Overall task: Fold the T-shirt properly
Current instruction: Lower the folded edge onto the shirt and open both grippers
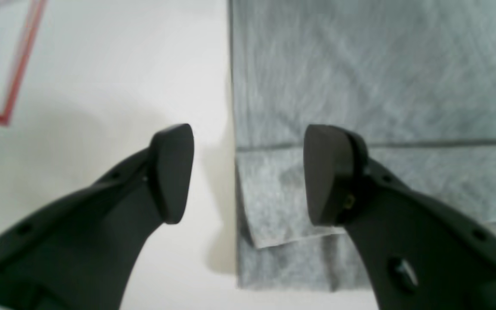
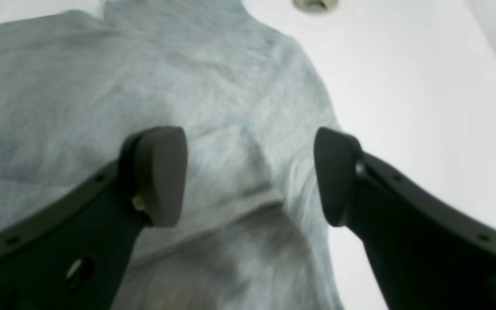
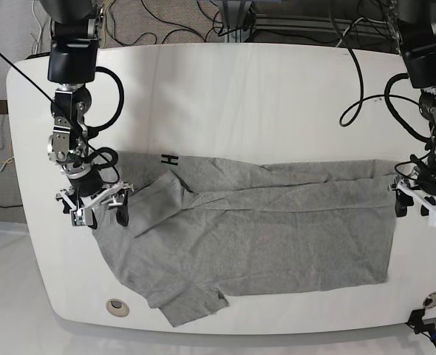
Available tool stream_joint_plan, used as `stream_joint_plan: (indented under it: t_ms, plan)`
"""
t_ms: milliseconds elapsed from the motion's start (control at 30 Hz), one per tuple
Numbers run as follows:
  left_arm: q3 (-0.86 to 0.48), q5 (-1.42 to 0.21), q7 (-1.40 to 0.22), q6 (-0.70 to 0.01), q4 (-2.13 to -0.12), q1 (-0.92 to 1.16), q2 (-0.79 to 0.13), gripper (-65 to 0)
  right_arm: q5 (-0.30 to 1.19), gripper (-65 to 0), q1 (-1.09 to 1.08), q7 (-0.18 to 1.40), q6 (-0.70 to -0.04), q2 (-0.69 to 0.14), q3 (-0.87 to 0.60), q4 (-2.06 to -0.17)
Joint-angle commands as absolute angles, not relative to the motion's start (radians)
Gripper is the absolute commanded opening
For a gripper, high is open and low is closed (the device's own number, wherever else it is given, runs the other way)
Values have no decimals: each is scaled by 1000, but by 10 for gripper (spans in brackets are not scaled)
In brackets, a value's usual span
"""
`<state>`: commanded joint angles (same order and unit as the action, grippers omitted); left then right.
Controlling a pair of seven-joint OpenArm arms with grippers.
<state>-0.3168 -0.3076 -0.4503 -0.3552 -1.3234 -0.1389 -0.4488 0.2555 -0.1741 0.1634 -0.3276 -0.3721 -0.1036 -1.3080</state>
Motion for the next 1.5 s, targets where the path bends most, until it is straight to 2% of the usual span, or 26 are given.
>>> stream_joint_plan:
  t_ms: [67, 167, 300, 467, 533, 667, 767, 900, 1000, 1067, 1233, 1300, 1433, 1500]
  plan:
    - [-348, -308, -423, -355, -1408, -58, -449, -273, 251, -204, -110, 165, -326, -392, -114, -1369]
    - [-380, -308, -407, -352, -1512, 35, -444, -273, 248, -204, -22, 199, -329, -390, -208, -1429]
    - [-410, -308, -394, -352, -1596, 124, -440, -276, 255, -204, 38, 228, -335, -390, -280, -1428]
    - [-412, -308, -394, -352, -1623, 165, -440, -374, 259, -204, 90, 229, -337, -389, -294, -1428]
    - [-412, -308, -394, -352, -1627, 170, -438, -389, 259, -204, 101, 229, -337, -372, -294, -1425]
    - [-412, -308, -395, -352, -1627, 171, -438, -386, 259, -204, 99, 225, -337, -352, -294, -1356]
    - [-412, -308, -395, -354, -1626, 182, -438, -383, 259, -204, 79, 223, -374, -328, -294, -1314]
    - [-412, -308, -397, -355, -1623, 185, -438, -295, 259, -204, 62, 191, -390, -320, -294, -1241]
    - [-412, -309, -397, -355, -1621, 191, -438, -283, 259, -204, 65, 180, -390, -318, -292, -1237]
    - [-412, -309, -397, -354, -1618, 191, -438, -283, 259, -240, 68, 179, -390, -318, -292, -1237]
    - [-443, -312, -397, -354, -1555, 183, -437, -284, 259, -483, 70, 179, -390, -318, -292, -1237]
    - [-443, -312, -397, -354, -1549, 183, -437, -284, 259, -556, 70, 179, -390, -318, -292, -1237]
    - [-475, -312, -397, -354, -1546, 183, -412, -283, 259, -649, 70, 179, -390, -318, -292, -1237]
    - [-479, -311, -397, -355, -1526, 182, -409, -283, 259, -650, 71, 179, -390, -318, -292, -1237]
